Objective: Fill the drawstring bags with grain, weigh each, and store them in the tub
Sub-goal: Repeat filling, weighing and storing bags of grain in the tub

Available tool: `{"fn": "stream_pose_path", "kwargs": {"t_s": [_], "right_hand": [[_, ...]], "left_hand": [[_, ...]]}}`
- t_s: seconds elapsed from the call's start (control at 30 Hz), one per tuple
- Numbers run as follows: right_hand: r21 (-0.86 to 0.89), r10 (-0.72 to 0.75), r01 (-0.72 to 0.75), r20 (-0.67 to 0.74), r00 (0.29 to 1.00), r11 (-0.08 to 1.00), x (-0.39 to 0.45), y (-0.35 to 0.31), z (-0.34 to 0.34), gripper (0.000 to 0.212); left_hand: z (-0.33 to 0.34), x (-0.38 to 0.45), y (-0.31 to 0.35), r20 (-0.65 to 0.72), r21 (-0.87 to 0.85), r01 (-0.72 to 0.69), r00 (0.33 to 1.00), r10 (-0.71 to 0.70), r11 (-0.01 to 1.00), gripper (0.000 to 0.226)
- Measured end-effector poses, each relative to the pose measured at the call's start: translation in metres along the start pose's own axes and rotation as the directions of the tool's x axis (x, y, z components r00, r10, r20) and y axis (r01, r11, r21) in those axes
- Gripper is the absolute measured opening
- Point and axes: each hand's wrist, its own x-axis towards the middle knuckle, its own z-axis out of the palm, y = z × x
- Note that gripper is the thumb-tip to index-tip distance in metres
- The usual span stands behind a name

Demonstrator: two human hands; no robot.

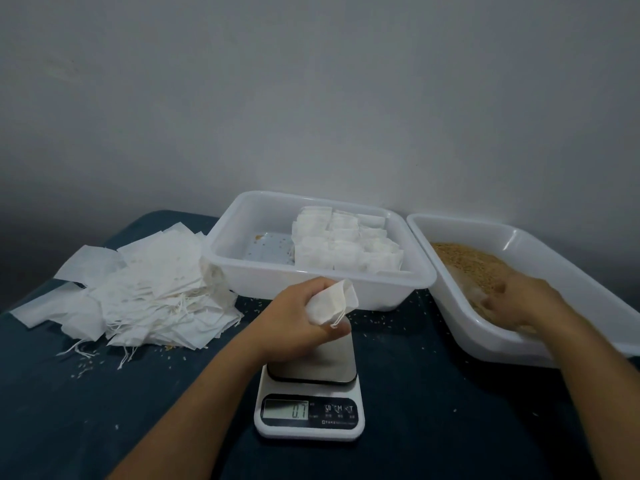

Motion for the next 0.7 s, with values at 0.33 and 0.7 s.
{"fn": "stream_pose_path", "kwargs": {"t_s": [0.33,0.7], "right_hand": [[-0.162,-0.017,0.029,0.077,0.997,0.986,0.023,0.005,0.007,0.049],[-0.026,0.011,-0.010,0.038,0.999,1.000,0.042,0.028,-0.038,0.043]], "left_hand": [[0.000,-0.001,-0.001,-0.057,0.067,-0.038,0.998,0.042,0.997,0.032],[0.004,-0.001,-0.001,-0.051,0.234,-0.079,0.994,0.094,0.969,0.038]]}}
